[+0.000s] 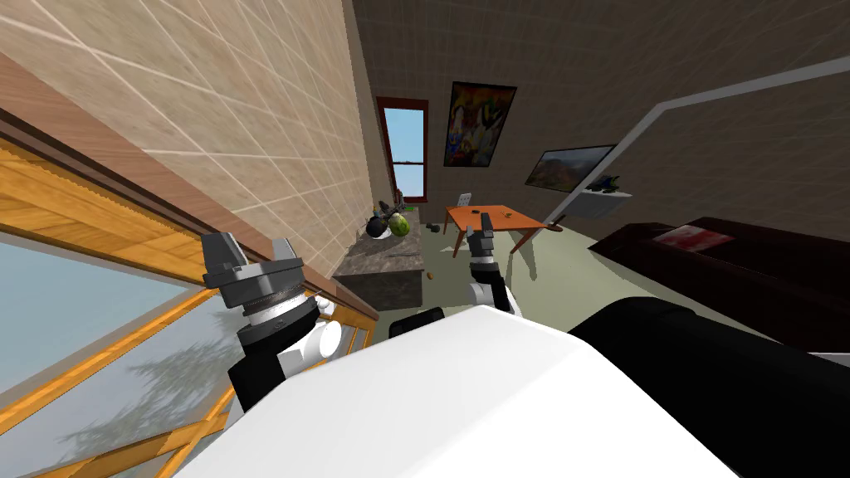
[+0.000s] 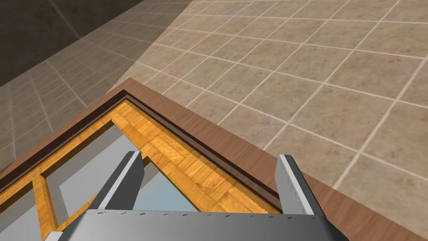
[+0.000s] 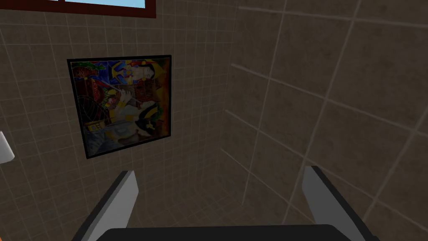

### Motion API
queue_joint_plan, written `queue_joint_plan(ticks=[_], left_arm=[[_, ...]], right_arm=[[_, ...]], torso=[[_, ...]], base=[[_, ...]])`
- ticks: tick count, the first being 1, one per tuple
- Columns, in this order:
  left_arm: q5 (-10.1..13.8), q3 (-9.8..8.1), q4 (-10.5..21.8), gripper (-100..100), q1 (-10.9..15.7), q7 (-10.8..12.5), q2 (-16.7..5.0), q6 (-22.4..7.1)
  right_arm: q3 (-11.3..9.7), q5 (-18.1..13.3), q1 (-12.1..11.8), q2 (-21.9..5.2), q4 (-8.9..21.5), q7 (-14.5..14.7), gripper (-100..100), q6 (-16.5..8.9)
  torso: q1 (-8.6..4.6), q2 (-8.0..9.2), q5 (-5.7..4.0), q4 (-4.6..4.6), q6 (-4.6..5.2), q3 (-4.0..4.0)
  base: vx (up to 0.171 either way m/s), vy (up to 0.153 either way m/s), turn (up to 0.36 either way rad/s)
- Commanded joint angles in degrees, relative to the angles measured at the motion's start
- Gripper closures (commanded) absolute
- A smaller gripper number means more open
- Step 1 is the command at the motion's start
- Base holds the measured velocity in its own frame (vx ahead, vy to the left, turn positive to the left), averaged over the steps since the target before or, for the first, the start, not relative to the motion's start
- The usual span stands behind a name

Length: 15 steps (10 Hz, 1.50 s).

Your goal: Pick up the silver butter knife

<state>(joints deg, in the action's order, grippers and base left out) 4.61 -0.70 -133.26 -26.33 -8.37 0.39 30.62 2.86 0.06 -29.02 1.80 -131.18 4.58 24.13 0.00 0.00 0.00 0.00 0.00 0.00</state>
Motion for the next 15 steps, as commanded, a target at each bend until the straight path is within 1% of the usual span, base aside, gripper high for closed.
queue_joint_plan(ticks=[1, 4, 5, 7, 8, 9, 10, 11, 12, 13, 14, 15], left_arm=[[0.0, 0.0, 0.0, 0, 0.0, 0.0, 0.0, 0.0], [0.0, 0.0, 0.0, 0, 0.0, 0.0, 0.0, 0.0], [0.0, 0.0, 0.0, 0, 0.01, 0.0, 0.0, 0.0], [0.0, 0.0, 0.0, 0, 0.01, 0.0, 0.0, 0.0], [0.0, 0.0, 0.0, 0, 0.01, 0.0, 0.0, 0.0], [0.0, 0.0, 0.0, 0, 0.0, 0.0, 0.0, 0.0], [0.0, 0.0, 0.0, 0, 0.0, 0.0, 0.0, 0.0], [0.0, 0.0, 0.0, 0, 0.0, 0.0, 0.0, 0.0], [0.0, 0.0, 0.0, 0, 0.0, 0.0, 0.0, 0.0], [0.0, 0.0, 0.0, 0, 0.0, 0.0, 0.0, 0.0], [0.0, 0.0, 0.0, 0, 0.01, 0.0, 0.0, 0.0], [0.0, 0.0, 0.0, 0, 0.01, 0.0, 0.0, 0.0]], right_arm=[[-0.11, -0.23, 0.16, -2.03, 0.33, 0.07, -100, 0.0], [-0.52, -1.14, 0.84, -7.34, 1.61, 0.34, -100, 0.01], [-0.52, -1.14, 0.84, -7.86, 1.61, 0.34, -100, 0.01], [-0.99, -2.05, 1.51, -11.8, 2.91, 0.6, -100, 0.04], [-0.99, -2.05, 1.51, -12.65, 2.91, 0.6, -100, 0.04], [-1.29, -2.59, 1.89, -14.75, 3.68, 0.74, -100, 0.07], [-1.29, -2.59, 1.89, -15.24, 3.68, 0.74, -100, 0.07], [-1.64, -3.17, 2.3, -17.54, 4.51, 0.88, -100, 0.11], [-1.64, -3.17, 2.3, -17.93, 4.51, 0.88, -100, 0.11], [-2.03, -3.79, 2.74, -20.27, 5.42, 1.02, -100, 0.16], [-2.47, -4.45, 3.2, -22.01, 6.4, 1.16, -100, 0.22], [-2.47, -4.45, 3.2, -23.58, 6.4, 1.16, -100, 0.22]], torso=[[0.0, 0.0, 0.0, 0.0, 0.0, 0.0], [-0.04, 0.03, -0.01, -0.01, -0.02, -0.02], [-0.04, 0.05, -0.01, -0.01, -0.03, -0.03], [-0.03, 0.03, 0.0, -0.01, -0.02, -0.02], [-0.01, 0.03, 0.0, -0.01, -0.04, -0.02], [-0.04, 0.03, -0.01, -0.01, 0.02, -0.02], [-0.03, 0.03, 0.0, -0.01, -0.02, -0.02], [-0.03, 0.02, -0.01, -0.01, 0.01, -0.01], [-0.01, 0.02, 0.0, -0.01, -0.02, -0.01], [-0.02, 0.02, 0.0, -0.01, 0.02, -0.01], [-0.01, 0.02, 0.0, 0.0, -0.03, -0.01], [0.0, 0.03, 0.0, -0.01, -0.03, -0.02]], base=[[-0.004, 0.001, 0.121], [-0.012, -0.004, 0.171], [-0.01, -0.007, 0.066], [-0.012, 0.001, 0.239], [-0.011, -0.008, 0.066], [-0.011, 0.0, 0.155], [-0.009, -0.003, 0.102], [-0.011, 0.003, 0.182], [-0.008, -0.001, 0.111], [-0.011, 0.004, 0.238], [-0.018, 0.004, 0.389], [-0.013, -0.005, 0.1]])
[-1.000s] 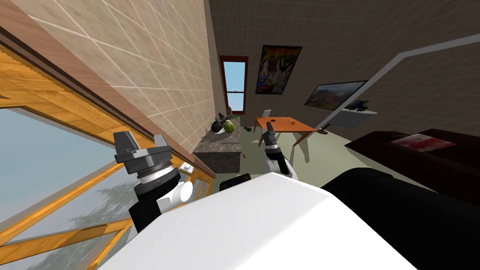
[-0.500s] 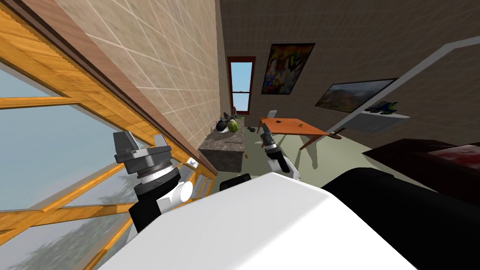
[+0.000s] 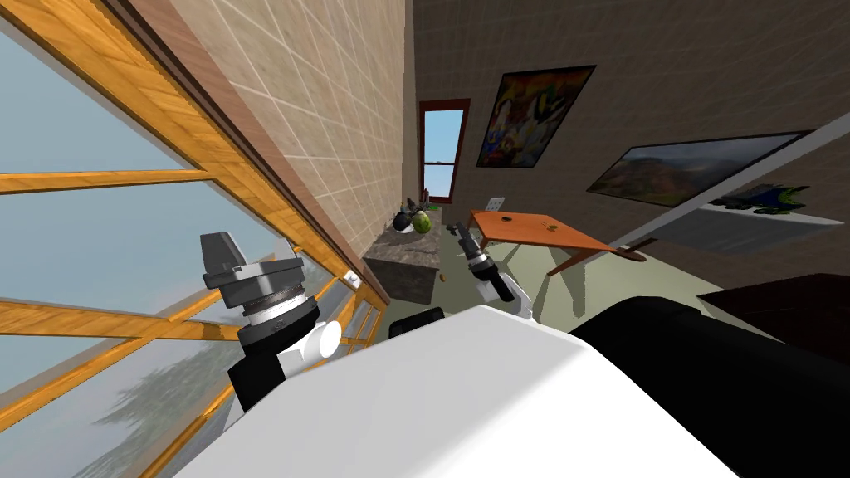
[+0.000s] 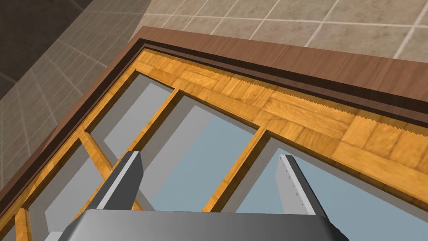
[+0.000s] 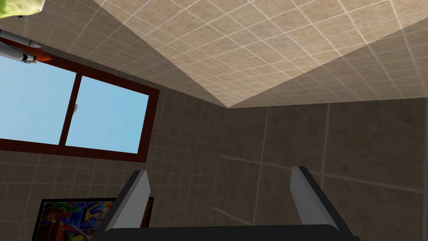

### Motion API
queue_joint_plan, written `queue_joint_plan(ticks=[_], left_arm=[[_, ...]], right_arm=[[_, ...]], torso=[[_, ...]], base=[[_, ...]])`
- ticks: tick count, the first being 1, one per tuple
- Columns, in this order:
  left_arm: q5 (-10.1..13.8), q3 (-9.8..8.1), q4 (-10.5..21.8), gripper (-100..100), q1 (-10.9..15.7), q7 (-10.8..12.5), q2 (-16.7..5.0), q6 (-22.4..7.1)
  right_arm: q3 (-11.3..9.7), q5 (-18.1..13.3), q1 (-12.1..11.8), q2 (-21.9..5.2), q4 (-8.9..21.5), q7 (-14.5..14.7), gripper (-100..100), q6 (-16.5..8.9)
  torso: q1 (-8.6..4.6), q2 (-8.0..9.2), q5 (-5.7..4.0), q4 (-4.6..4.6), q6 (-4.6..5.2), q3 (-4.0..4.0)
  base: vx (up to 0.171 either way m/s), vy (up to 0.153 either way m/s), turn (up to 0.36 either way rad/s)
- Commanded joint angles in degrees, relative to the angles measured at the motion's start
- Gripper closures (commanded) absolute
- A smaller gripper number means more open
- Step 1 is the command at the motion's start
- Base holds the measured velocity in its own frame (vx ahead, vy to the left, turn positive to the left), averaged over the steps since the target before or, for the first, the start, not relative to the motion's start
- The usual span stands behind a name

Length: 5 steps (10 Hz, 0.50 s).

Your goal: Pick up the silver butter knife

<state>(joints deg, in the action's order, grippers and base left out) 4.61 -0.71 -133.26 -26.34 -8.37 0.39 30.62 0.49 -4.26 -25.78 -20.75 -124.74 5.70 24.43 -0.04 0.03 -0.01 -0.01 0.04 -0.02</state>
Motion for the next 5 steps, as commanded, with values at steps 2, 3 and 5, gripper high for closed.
queue_joint_plan(ticks=[2, 3, 5], left_arm=[[0.0, 0.01, 0.0, 0, 0.01, 0.0, 0.0, 0.0], [0.0, 0.0, 0.0, 0, 0.0, 0.0, 0.0, 0.0], [0.0, 0.0, 0.0, 0, 0.0, 0.0, 0.0, 0.0]], right_arm=[[-0.6, -0.83, 0.44, -3.94, 1.02, 0.17, -100, 0.0], [-1.15, -1.55, 0.95, -5.97, 2.15, 0.28, -100, 0.09], [-1.77, -2.31, 1.48, -9.02, 3.34, 0.38, -100, 0.19]], torso=[[0.03, 0.0, 0.01, 0.0, -0.05, 0.0], [0.01, -0.01, 0.0, 0.0, 0.0, 0.01], [0.02, -0.02, 0.0, 0.0, 0.0, 0.01]], base=[[-0.01, 0.002, 0.179], [-0.009, 0.006, 0.224], [-0.007, 0.005, 0.186]])
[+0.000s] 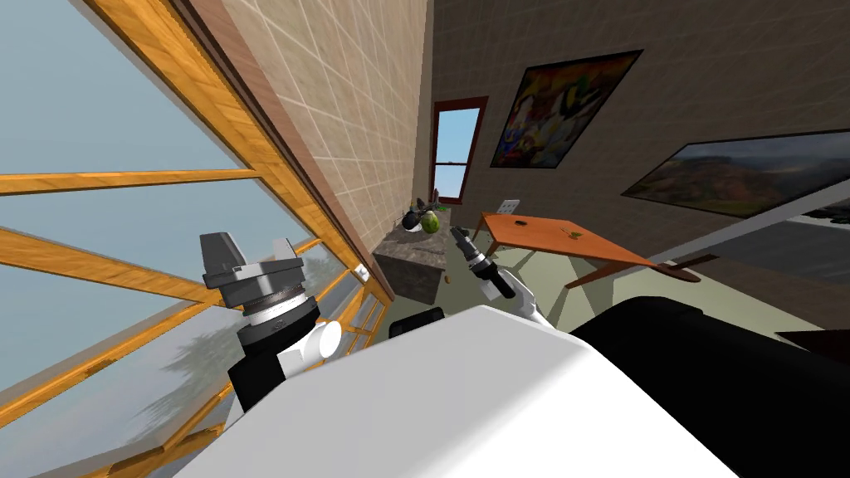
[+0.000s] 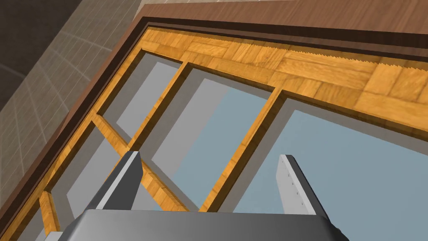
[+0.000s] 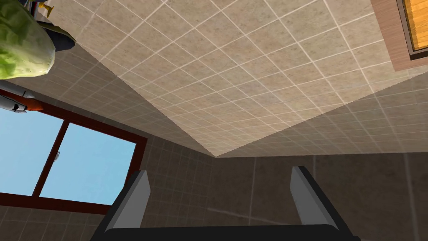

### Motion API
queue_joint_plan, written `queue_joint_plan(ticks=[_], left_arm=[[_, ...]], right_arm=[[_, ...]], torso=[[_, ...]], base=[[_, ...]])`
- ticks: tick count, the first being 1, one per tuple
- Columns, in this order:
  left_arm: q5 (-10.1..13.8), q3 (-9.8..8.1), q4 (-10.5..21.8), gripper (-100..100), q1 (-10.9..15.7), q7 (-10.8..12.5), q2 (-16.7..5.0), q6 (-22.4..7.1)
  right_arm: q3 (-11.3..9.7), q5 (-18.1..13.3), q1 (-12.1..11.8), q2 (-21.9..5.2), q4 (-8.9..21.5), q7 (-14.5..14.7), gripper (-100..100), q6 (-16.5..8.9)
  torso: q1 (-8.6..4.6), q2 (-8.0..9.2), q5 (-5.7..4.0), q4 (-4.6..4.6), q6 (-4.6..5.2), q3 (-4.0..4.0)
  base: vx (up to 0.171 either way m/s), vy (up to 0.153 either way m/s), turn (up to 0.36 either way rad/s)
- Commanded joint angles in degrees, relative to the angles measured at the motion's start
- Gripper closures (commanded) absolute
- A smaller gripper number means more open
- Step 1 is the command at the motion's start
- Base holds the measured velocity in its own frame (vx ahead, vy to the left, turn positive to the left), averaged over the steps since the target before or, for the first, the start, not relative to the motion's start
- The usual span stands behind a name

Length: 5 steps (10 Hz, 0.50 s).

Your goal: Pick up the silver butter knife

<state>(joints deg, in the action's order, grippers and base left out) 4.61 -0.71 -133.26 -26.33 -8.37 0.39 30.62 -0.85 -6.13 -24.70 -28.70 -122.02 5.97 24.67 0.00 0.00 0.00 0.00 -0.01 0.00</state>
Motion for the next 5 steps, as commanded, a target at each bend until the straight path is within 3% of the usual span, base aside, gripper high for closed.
queue_joint_plan(ticks=[1, 5], left_arm=[[0.0, 0.0, 0.0, 0, 0.0, 0.0, 0.0, 0.0], [0.0, 0.0, 0.0, 0, 0.0, 0.0, 0.0, 0.0]], right_arm=[[-0.42, -0.44, 0.4, -2.02, 0.62, 0.11, -100, -0.05], [-1.85, -2.02, 1.54, -8.21, 3.22, 0.23, -100, 0.21]], torso=[[0.0, 0.0, 0.0, 0.0, 0.0, 0.0], [0.01, -0.02, 0.0, 0.01, 0.01, 0.01]], base=[[-0.006, 0.002, 0.132], [-0.004, 0.006, 0.182]])
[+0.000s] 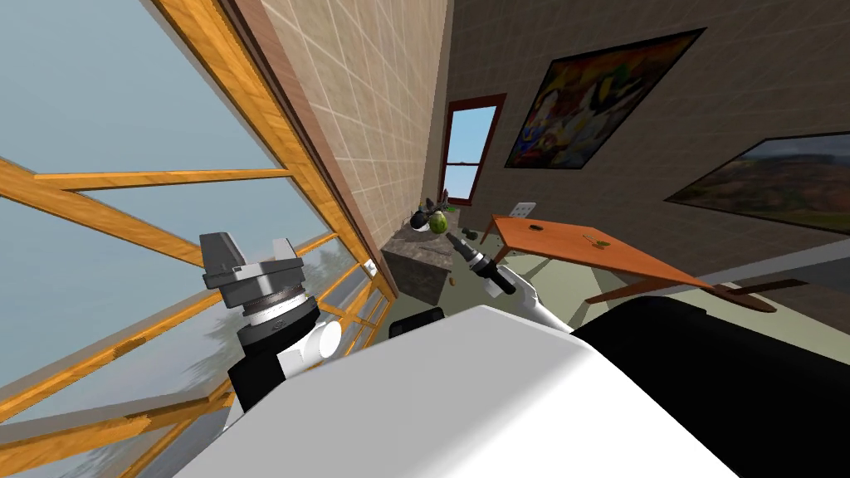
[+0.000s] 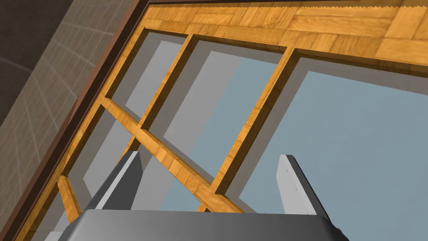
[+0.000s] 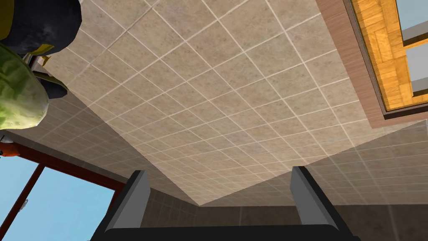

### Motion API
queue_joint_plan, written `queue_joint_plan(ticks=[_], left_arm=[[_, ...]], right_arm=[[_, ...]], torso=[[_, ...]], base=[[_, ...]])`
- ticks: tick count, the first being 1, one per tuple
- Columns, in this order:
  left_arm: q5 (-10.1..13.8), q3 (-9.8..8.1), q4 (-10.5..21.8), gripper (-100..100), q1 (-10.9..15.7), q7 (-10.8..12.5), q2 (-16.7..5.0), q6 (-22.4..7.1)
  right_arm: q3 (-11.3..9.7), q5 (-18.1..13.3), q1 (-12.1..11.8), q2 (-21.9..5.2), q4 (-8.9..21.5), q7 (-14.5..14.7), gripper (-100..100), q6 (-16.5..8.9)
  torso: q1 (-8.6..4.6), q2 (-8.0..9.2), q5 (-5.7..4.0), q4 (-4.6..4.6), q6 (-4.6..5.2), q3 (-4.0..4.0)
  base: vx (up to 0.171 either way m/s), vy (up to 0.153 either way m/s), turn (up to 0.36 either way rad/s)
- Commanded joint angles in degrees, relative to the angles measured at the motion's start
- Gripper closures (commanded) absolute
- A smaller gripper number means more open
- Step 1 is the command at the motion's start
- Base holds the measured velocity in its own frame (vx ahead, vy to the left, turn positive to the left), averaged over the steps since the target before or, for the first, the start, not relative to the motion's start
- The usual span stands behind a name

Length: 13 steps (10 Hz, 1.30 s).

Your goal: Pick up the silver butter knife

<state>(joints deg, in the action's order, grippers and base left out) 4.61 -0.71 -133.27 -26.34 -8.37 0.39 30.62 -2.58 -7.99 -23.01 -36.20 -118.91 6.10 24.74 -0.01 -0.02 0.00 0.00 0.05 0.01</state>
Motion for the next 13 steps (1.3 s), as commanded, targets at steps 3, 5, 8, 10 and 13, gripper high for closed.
queue_joint_plan(ticks=[3, 5, 8, 10, 13], left_arm=[[0.0, 0.0, 0.0, 0, 0.0, 0.0, 0.0, 0.0], [0.0, 0.0, 0.0, 0, 0.0, 0.0, 0.0, 0.0], [0.0, 0.0, 0.0, 0, 0.0, 0.0, 0.0, 0.0], [0.0, 0.0, 0.0, 0, 0.0, 0.0, 0.0, 0.0], [0.0, 0.0, 0.0, 0, 0.0, 0.0, 0.0, 0.0]], right_arm=[[-1.83, -1.81, 1.06, -6.03, 2.99, 0.08, -100, 0.47], [-2.8, -2.67, 1.69, -9.0, 4.53, 0.02, -100, 0.66], [-3.85, -3.53, 2.33, -13.24, 6.13, -0.08, -100, 0.87], [-4.97, -4.4, 2.99, -16.3, 7.79, -0.22, -100, 1.1], [-7.41, -6.14, 4.32, -21.55, 11.26, -0.61, -100, 1.6]], torso=[[0.0, -0.01, 0.0, 0.0, 0.0, 0.0], [0.01, -0.02, 0.0, 0.0, 0.01, 0.01], [0.03, -0.04, 0.0, 0.01, -0.03, 0.02], [0.02, -0.06, 0.0, 0.01, -0.02, 0.04], [0.01, -0.05, 0.0, 0.01, 0.02, 0.03]], base=[[0.001, 0.009, 0.198], [0.003, 0.007, 0.181], [0.007, 0.007, 0.152], [0.012, 0.008, 0.158], [0.014, 0.007, 0.171]])
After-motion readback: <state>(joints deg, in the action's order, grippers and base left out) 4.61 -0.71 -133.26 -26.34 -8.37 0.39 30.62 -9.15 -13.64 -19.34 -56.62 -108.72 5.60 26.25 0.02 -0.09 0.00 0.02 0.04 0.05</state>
